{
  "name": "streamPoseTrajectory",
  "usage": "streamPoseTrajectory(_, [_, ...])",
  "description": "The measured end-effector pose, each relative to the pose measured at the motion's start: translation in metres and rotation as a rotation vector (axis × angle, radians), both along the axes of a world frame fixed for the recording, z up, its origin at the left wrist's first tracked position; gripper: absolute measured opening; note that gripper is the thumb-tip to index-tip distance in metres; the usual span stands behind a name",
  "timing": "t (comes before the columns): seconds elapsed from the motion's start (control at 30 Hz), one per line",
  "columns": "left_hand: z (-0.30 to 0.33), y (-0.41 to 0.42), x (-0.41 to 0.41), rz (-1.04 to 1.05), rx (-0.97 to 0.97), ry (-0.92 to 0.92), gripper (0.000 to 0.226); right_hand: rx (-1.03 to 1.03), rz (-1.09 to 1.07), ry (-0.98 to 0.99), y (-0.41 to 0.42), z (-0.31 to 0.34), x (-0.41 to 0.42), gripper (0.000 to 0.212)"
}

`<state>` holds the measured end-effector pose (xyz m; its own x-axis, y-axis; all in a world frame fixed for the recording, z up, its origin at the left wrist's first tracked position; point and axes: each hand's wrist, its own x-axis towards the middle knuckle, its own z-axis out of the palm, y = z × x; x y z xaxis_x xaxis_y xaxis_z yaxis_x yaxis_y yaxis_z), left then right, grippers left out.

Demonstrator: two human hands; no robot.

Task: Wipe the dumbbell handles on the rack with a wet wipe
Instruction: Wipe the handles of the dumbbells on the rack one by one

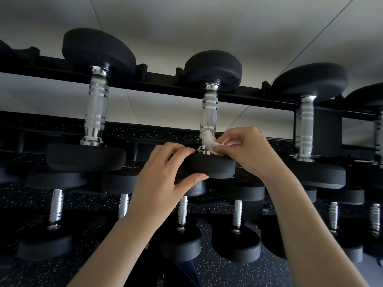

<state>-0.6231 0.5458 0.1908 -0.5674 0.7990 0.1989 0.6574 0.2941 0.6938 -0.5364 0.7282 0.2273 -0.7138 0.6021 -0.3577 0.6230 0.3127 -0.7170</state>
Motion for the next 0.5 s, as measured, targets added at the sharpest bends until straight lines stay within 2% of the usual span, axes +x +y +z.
streamPoseTrajectory(0.2, [0.0, 0.0, 0.001, 0.001, -0.002, -0.001, 0.053, -0.027, -0.059, -0.007, -0.001, -0.004, -0.006, 0.016])
streamPoseTrajectory(0.37, [0.0, 0.0, 0.001, -0.006, -0.003, -0.009, 0.052, -0.101, -0.335, 0.151, -0.009, -0.012, -0.009, 0.015])
streamPoseTrajectory(0.5, [0.0, 0.0, 0.0, -0.007, -0.004, -0.006, 0.053, -0.099, -0.421, 0.268, -0.005, -0.011, -0.024, 0.012])
